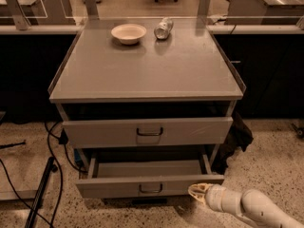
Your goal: Close middle drawer
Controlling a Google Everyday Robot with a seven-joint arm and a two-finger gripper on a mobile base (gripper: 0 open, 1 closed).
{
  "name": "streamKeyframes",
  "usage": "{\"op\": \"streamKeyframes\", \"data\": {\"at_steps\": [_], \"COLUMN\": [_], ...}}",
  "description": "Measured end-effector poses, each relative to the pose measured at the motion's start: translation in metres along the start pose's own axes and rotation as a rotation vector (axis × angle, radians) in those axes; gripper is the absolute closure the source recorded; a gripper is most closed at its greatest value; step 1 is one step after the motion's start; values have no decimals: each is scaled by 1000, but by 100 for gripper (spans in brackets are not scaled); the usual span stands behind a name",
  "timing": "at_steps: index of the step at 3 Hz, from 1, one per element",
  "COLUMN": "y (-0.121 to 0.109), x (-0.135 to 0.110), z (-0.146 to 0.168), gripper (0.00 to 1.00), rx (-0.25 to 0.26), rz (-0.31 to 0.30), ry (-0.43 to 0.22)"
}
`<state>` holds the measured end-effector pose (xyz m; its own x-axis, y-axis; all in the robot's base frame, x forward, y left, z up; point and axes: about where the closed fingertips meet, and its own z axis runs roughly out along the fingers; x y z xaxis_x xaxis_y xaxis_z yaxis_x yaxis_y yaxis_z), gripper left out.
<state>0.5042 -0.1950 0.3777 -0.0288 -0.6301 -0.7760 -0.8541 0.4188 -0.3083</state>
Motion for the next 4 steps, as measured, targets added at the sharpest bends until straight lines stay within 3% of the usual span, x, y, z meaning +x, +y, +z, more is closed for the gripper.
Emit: {"op": "streamKeyframes", "data": {"at_steps": [4], "y": [-72], "x": [-17], "z": [74], "gripper": [100], "rx": [17], "rz": [-12], "ry": [-6]}}
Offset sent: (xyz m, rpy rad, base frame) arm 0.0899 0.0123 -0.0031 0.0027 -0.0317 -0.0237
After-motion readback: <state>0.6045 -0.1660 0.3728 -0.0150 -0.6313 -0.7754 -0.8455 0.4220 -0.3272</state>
